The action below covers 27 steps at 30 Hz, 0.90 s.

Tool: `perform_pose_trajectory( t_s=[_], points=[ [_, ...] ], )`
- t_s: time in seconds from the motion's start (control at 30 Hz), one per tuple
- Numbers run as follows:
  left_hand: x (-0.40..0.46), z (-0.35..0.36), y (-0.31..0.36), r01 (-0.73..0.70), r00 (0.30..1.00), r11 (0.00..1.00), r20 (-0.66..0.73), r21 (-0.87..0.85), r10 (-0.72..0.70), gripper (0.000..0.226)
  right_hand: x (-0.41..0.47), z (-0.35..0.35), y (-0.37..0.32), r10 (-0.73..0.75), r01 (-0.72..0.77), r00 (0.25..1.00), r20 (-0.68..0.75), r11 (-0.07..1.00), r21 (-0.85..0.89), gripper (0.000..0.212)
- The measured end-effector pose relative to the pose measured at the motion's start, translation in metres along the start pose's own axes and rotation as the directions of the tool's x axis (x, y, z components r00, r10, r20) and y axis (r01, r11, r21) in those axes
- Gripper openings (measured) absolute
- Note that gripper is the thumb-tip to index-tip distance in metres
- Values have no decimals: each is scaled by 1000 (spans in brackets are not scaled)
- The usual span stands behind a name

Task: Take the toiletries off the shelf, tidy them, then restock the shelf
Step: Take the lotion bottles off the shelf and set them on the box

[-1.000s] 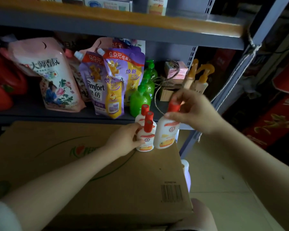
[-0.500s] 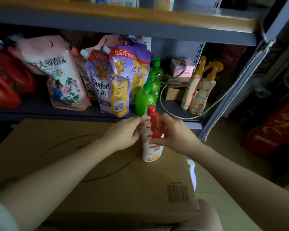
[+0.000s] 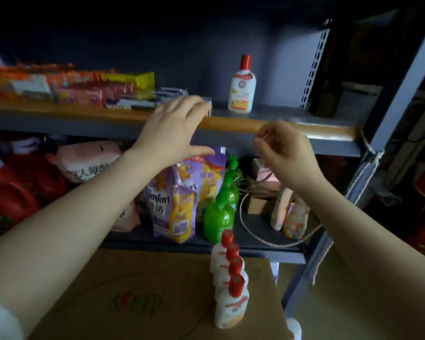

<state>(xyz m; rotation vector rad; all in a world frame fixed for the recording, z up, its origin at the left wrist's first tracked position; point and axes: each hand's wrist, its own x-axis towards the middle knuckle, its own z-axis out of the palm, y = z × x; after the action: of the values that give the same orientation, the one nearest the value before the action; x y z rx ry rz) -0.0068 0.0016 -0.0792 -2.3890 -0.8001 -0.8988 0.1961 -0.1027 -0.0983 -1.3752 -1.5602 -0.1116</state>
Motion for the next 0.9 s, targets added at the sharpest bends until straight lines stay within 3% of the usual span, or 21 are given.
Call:
perform_pose_trajectory(
  t_s=[0.17, 0.27, 0.33, 0.47, 0.6, 0.73, 0.9],
  points=[
    [28, 12, -15, 80, 993, 994, 76, 73, -85, 90, 66, 5, 5, 118, -92, 981, -153, 982, 165, 22],
    [35, 28, -22, 90, 991, 993, 93, 82, -98, 96, 101, 9, 17, 139, -120, 976, -170, 986, 120, 13],
    [34, 37, -25, 85, 996, 995, 1, 60, -85, 90, 126, 12, 29, 146, -143, 981, -130, 989, 27, 8],
    [30, 45, -28, 59, 991, 998, -124, 27, -55, 80, 170, 20, 49, 254, -252, 967, -9, 953, -166, 34],
    [30, 44, -28, 54, 992, 998, -118, 26, -51, 76, 199, 34, 62, 413, -404, 904, 113, 910, -97, 64],
    [29, 44, -27, 52, 991, 999, -126, 15, -49, 71, 209, 50, 66, 428, -431, 879, 212, 902, -33, 58],
    [30, 43, -28, 47, 989, 999, -143, 15, -45, 70, 204, 48, 58, 346, -321, 920, 184, 935, -153, 47]
  ],
)
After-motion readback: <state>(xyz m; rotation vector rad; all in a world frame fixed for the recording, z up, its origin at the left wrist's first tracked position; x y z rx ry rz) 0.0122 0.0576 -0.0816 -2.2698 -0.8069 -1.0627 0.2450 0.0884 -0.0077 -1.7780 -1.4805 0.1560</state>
